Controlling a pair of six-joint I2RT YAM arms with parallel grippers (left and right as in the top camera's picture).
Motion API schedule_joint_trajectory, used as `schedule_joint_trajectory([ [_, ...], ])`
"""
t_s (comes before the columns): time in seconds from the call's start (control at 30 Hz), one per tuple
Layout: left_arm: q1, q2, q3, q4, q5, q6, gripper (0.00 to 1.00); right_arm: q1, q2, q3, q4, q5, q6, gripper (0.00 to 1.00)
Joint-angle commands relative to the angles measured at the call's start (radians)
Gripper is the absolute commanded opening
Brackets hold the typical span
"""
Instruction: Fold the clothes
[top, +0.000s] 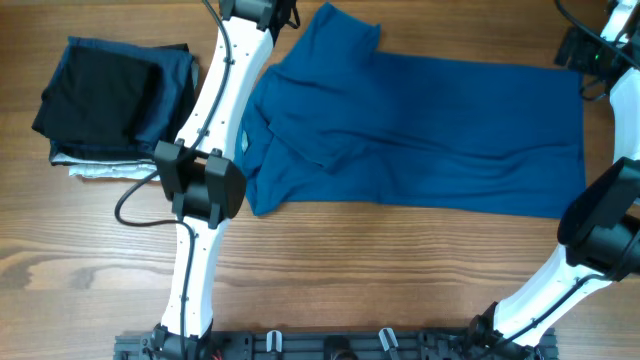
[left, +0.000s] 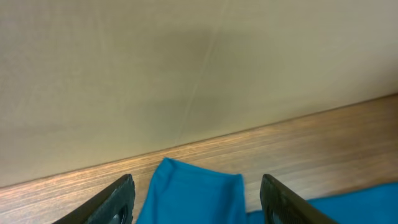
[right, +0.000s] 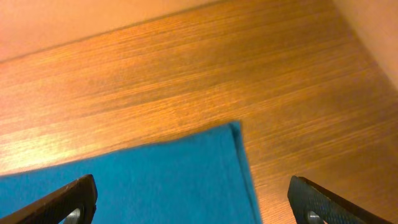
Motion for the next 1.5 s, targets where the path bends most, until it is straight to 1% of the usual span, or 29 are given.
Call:
schedule_joint_trajectory([
  [0.0,0.011,0.106,-0.008,0.050,0.050,-0.005,0.65,-0.022,0.086,0.015,0.072,0.008,-0.005,1.00],
  [0.13,0.015,0.198,-0.008,0.131,0.053,-0.005,0.62,-0.027,0.159,0.015,0.161,0.051,-0.050,0.99],
  [0.3,0.015,0.300,-0.008,0.166,0.053,0.007,0.62,-0.029,0.238,0.015,0.225,0.056,-0.056,1.00],
  [0.47,0.020,0.358,-0.008,0.187,0.045,0.128,0.59,-0.031,0.299,0.015,0.267,0.056,-0.072,1.00],
  [0.53,0.020,0.374,-0.008,0.206,0.019,0.137,0.60,-0.031,0.317,0.014,0.286,0.056,-0.082,0.99],
  [0.6,0.021,0.385,-0.008,0.217,-0.012,0.172,0.59,-0.031,0.328,0.014,0.301,0.056,-0.098,0.99],
  [0.67,0.022,0.397,-0.008,0.228,-0.018,0.186,0.59,-0.031,0.336,0.014,0.320,0.056,-0.097,1.00],
  [0.83,0.024,0.404,-0.008,0.320,-0.025,0.189,0.56,-0.037,0.342,0.014,0.375,0.056,-0.101,0.99],
  [0.9,0.024,0.404,-0.008,0.343,-0.061,0.188,0.56,-0.037,0.344,0.014,0.387,0.057,-0.102,0.99],
  [0.97,0.026,0.412,-0.008,0.358,-0.060,0.188,0.57,-0.037,0.346,0.014,0.400,0.056,-0.101,1.00],
  [1.07,0.026,0.430,-0.008,0.369,-0.060,0.188,0.57,-0.037,0.359,0.014,0.438,0.056,-0.105,1.00],
  [1.23,0.026,0.462,-0.008,0.372,-0.056,0.188,0.60,-0.037,0.401,0.014,0.422,0.055,-0.116,1.00],
  [1.27,0.026,0.463,-0.008,0.367,-0.056,0.188,0.60,-0.037,0.408,0.014,0.414,0.055,-0.113,0.98],
  [1.33,0.026,0.464,-0.008,0.366,-0.055,0.188,0.60,-0.037,0.409,0.014,0.393,0.056,-0.106,0.89],
  [1.37,0.026,0.464,-0.008,0.367,-0.050,0.188,0.60,-0.037,0.409,0.014,0.382,0.055,-0.086,0.86],
  [1.47,0.026,0.464,-0.008,0.353,-0.014,0.188,0.60,-0.037,0.409,0.014,0.340,0.055,-0.044,0.85],
])
